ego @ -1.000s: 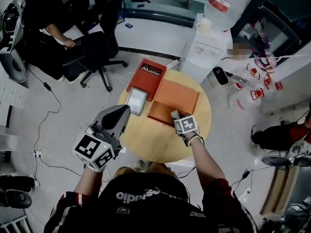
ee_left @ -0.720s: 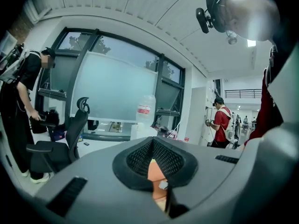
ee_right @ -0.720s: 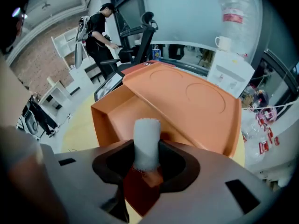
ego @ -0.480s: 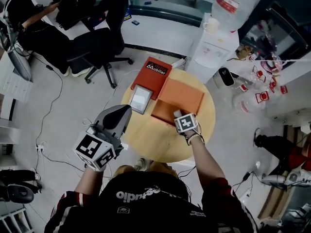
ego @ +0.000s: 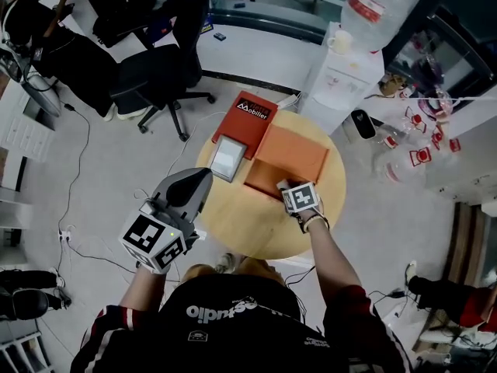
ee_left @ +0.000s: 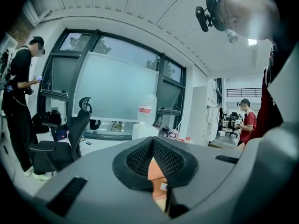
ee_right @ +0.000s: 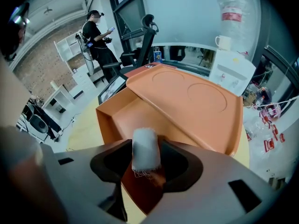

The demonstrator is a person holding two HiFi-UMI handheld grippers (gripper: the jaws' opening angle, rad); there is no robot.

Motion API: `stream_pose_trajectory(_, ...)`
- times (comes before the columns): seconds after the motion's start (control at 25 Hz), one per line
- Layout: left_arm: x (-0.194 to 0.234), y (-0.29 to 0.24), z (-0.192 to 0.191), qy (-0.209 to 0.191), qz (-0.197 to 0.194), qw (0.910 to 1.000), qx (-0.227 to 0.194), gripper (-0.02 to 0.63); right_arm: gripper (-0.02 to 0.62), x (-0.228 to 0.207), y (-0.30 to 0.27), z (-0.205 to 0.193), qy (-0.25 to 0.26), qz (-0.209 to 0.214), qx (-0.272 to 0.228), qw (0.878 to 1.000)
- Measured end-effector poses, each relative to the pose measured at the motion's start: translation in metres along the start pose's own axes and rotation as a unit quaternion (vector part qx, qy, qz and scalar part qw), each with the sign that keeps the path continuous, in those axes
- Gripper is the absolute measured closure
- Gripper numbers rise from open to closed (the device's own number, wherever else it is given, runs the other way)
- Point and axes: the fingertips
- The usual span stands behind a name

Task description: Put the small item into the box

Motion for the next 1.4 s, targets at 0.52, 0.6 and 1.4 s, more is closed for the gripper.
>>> stream_pose_trajectory(0.52,-0.008,0.004,0.013,-0.004,-0.033,0.9994,-0.011,0.589,0.385,0.005,0.026,0.012,-0.04,-0.015,-0.044,0.998)
stream_pose_trajectory(0.6,-0.01,0.005,0.016,-0.004,-0.039,0.9991,-0.014,0.59,0.387,0.006,0.032,0.014,-0.045,-0.017,-0.051,0.998)
stream_pose_trajectory(1.4,-0.018,0.024,0.032,0.002,-0.097,0.9945,-0.041,0.59,0.402,0.031,0.109,0.025,-0.099,-0.071,-0.132,0.984)
Point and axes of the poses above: the fingertips, and each gripper's own axes: y backward along the fingers, x to its left, z out of its top, and after that the axes turned 11 degrees about -x, right-handed
